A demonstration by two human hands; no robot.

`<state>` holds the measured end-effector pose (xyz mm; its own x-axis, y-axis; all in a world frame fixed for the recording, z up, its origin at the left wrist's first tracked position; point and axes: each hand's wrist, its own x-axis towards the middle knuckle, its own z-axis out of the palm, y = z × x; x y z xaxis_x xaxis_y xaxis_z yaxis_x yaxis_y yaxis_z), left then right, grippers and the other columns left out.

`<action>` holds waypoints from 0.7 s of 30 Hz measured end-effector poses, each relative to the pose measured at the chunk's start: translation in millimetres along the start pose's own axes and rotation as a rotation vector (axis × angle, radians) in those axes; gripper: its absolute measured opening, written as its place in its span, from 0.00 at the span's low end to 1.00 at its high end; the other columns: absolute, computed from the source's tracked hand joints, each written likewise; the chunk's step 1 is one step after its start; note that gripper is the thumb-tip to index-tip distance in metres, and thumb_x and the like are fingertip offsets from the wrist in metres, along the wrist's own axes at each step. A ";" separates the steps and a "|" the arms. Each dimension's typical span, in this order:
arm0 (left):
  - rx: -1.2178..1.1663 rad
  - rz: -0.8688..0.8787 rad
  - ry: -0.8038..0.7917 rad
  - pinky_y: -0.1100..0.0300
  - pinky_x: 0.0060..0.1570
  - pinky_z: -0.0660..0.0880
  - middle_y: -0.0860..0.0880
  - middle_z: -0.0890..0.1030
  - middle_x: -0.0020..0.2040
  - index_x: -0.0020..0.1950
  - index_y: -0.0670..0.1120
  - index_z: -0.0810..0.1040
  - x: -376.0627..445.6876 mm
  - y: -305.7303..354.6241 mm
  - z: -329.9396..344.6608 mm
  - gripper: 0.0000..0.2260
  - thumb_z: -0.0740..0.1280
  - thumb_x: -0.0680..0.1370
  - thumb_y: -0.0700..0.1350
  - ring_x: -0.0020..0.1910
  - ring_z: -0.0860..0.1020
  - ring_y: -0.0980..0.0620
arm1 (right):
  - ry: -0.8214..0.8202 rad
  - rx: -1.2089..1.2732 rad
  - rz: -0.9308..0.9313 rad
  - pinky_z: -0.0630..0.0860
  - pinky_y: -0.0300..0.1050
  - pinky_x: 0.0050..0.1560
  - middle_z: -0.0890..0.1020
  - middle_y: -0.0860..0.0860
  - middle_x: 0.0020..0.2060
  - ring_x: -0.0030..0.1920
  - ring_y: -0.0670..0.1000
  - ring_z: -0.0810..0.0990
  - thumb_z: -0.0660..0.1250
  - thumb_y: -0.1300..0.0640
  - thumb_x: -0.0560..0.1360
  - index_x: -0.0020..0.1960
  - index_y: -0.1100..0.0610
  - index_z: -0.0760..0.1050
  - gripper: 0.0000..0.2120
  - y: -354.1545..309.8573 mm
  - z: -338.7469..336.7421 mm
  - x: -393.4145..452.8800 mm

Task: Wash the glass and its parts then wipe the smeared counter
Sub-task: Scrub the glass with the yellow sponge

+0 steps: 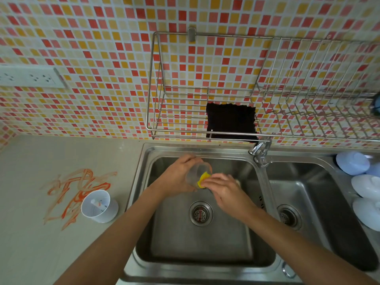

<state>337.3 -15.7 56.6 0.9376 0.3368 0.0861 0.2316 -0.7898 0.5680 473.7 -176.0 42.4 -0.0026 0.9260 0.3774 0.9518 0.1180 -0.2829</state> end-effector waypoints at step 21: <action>-0.107 -0.144 -0.014 0.50 0.70 0.64 0.53 0.69 0.70 0.73 0.51 0.60 -3.7 2.9 -3.3 0.41 0.76 0.64 0.52 0.70 0.63 0.52 | 0.153 -0.384 -0.208 0.70 0.46 0.51 0.82 0.49 0.50 0.54 0.52 0.77 0.67 0.63 0.75 0.51 0.57 0.80 0.06 20.2 7.3 2.5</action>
<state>333.6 -17.5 60.6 0.9005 0.4346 -0.0135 0.3355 -0.6748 0.6573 490.7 -168.7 31.2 -0.1874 0.8297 0.5259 0.9807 0.1274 0.1484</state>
